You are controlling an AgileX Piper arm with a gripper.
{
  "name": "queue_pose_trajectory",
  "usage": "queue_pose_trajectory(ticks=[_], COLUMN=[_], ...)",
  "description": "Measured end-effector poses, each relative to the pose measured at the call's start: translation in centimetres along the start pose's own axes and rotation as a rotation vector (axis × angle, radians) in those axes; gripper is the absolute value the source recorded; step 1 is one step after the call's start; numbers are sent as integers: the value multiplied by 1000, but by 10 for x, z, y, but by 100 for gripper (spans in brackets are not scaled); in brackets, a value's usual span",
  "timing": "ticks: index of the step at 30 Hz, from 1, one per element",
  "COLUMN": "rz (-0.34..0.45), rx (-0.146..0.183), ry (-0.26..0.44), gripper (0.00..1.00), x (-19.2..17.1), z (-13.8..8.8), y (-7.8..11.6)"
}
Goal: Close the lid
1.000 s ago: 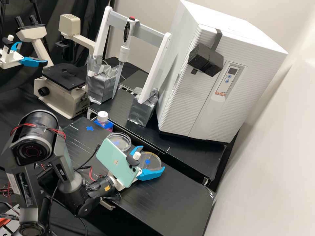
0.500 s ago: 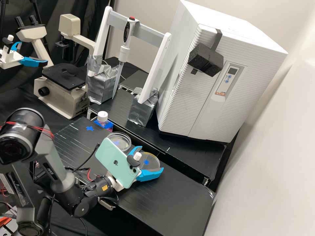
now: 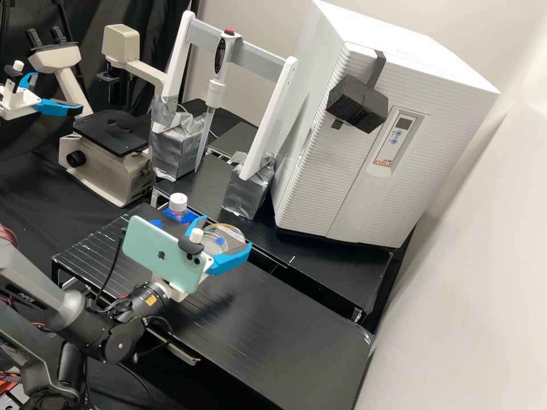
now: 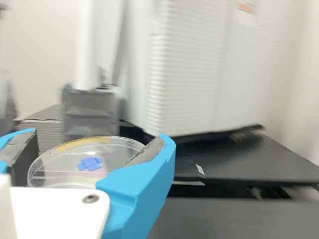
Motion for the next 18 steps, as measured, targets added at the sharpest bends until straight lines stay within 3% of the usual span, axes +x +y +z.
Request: queue_pose_trajectory(ticks=[12,18], rz=[-118,-173], rx=[-24,-4], ry=[64,61], gripper=[0,0], x=[2,4], z=[-7,-3], y=[-13,-19])
